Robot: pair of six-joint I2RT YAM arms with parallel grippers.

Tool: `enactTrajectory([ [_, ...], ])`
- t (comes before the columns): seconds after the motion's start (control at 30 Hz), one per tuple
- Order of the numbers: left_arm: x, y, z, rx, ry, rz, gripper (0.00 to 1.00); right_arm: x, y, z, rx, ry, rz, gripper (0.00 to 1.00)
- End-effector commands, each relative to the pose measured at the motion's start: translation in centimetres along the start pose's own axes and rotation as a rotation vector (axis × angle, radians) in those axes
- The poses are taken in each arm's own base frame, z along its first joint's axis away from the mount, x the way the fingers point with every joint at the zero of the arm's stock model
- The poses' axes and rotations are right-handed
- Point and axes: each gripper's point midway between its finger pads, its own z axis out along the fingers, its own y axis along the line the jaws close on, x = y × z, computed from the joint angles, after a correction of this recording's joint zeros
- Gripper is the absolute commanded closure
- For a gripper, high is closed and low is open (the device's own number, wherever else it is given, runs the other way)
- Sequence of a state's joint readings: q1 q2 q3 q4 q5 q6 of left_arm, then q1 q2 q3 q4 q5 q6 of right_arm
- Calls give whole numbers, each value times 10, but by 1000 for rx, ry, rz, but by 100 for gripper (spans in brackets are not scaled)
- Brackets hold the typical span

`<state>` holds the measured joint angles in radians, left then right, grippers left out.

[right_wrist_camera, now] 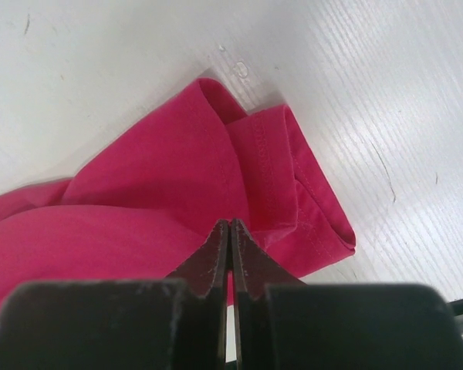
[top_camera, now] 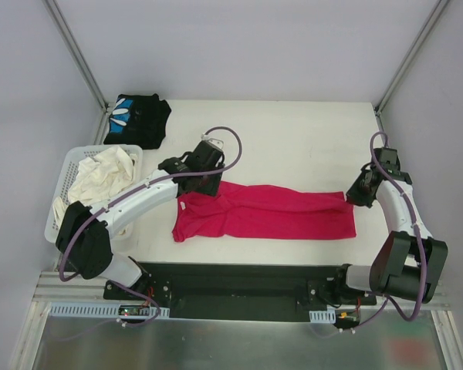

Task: Fold and stack the t-shirts
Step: Fold the other side of the tshirt into a rectangle

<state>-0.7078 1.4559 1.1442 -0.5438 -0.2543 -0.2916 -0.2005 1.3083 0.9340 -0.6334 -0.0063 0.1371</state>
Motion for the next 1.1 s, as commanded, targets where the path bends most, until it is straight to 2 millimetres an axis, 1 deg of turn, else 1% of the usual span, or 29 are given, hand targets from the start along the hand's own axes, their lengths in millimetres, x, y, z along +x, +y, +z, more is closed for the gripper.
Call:
enactTrajectory([
  [0.0, -31, -1, -8, -18, -75, 23, 46, 5, -9, -2, 43, -2, -9, 96],
  [0.07, -32, -3, -8, -10, -79, 30, 46, 6, -11, -4, 51, -2, -12, 89],
  [0.13, -33, -2, -8, -9, -83, 36, 46, 7, -13, -8, 59, -2, -11, 87],
  [0.17, -32, -2, -8, -12, -84, 41, 46, 4, -13, -10, 64, -11, -11, 80],
  [0.23, -33, -1, -9, -13, -87, 44, 46, 5, -15, -14, 72, -12, -8, 71],
  [0.27, -32, 0, -10, -15, -89, 48, 46, 3, -19, -16, 97, -18, -7, 64],
  [0.33, -32, 2, -11, -22, -94, 47, 46, -2, -22, -21, 114, -49, -1, 58],
  [0.37, -31, 4, -11, -28, -94, 52, 46, -5, -22, -23, 116, -60, 2, 53],
  [0.4, -31, 4, -11, -29, -96, 54, 46, -12, -19, -28, 108, -78, 3, 52],
  [0.47, -30, 4, -11, -30, -94, 58, 46, -16, -14, -30, 91, -83, 9, 52],
  [0.5, -30, 4, -10, -30, -94, 58, 46, -24, -9, -35, 77, -103, 11, 52],
  [0.53, -30, 3, -10, -25, -94, 53, 46, -26, -6, -35, 72, -104, 18, 52],
  [0.63, -29, 0, -8, -15, -89, 48, 46, -29, 14, -38, 6, -103, 3, 54],
  [0.7, -30, 0, -7, -12, -93, 41, 46, -27, 25, -37, -18, -98, -8, 56],
  [0.83, -28, 0, -5, -13, -89, 43, 47, -13, 44, -28, -56, -70, -46, 58],
  [0.93, -28, -1, -4, -12, -88, 40, 46, -1, 55, -16, -67, -35, -74, 58],
  [1.0, -28, -2, -3, -10, -88, 37, 47, 3, 62, -7, -83, -23, -76, 58],
  [1.07, -27, -2, -2, -9, -88, 34, 47, 6, 73, -3, -109, -20, -90, 58],
])
